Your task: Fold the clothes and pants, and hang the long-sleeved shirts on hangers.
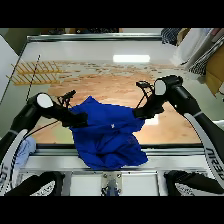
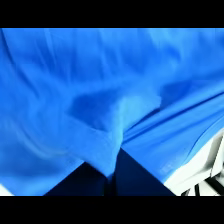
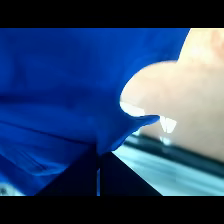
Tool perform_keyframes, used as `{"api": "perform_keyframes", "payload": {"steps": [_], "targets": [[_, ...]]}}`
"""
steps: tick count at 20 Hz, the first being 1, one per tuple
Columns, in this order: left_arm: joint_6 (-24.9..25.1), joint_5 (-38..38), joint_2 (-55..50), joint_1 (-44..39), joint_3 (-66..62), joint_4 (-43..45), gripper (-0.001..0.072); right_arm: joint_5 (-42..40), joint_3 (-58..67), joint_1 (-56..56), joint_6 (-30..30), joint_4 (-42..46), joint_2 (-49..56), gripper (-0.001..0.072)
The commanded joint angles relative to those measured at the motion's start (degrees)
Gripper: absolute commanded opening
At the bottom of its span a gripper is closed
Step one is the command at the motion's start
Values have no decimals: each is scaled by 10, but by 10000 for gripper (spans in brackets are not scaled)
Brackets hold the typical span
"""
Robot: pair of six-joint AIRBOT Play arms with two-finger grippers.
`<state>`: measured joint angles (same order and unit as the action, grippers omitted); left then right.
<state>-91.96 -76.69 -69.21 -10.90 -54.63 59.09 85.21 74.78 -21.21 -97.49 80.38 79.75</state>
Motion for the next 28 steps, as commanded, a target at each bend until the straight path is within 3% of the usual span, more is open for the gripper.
{"api": "perform_keyframes", "payload": {"steps": [1,2,3,4,5,9,12,17,19,27,28], "targets": [[11,21,-114,4,-75,-8,11,-112,14,43,-18,-1,71,13],[11,18,-133,4,-95,-8,11,-143,17,49,-22,-1,74,20],[11,17,-147,4,-110,-9,10,-172,21,52,-23,-1,74,123],[11,17,-156,4,-120,-8,10,-188,27,52,-19,0,71,430],[11,16,-162,4,-127,-8,10,-196,35,52,-9,0,67,655],[11,16,-163,4,-128,-7,10,-200,42,32,2,1,17,659],[11,17,-163,4,-128,-7,11,-188,37,-41,-12,70,-9,658],[11,13,-163,4,-128,-7,10,-190,37,-165,-220,226,61,657],[11,10,-163,4,-128,-7,10,-190,38,-178,-281,234,107,657],[11,2,-163,4,-128,-7,10,-196,42,-178,-381,241,171,655],[11,2,-163,4,-128,-7,10,-202,42,-177,-384,243,171,593]]}}
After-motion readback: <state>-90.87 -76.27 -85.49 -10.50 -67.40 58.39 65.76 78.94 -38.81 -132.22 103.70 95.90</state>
